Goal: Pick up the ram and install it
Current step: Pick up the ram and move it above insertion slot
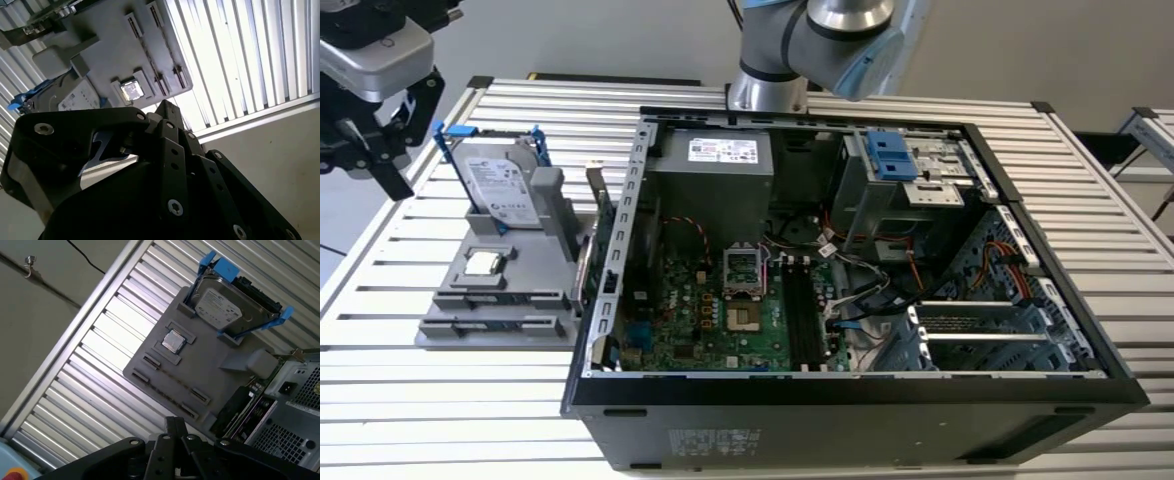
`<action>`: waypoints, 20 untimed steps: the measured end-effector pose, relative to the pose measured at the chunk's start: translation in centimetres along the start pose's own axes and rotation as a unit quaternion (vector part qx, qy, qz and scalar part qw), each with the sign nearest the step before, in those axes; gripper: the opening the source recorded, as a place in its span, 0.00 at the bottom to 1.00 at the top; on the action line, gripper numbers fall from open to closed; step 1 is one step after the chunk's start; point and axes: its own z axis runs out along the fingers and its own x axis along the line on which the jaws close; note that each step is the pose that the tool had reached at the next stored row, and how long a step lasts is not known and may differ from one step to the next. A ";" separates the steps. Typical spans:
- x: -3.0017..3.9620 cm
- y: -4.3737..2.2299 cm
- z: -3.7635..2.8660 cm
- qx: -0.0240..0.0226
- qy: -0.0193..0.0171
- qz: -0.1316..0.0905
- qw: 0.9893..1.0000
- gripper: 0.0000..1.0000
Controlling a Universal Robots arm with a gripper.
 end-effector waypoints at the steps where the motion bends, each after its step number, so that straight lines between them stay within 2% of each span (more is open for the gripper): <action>1: 0.00 -0.01 0.00 0.000 0.000 -0.004 1.000 0.00; 13: 0.00 0.03 0.00 -0.001 0.003 -0.047 0.999 0.00; 20: 0.01 0.03 0.00 -0.001 0.004 -0.069 0.998 0.00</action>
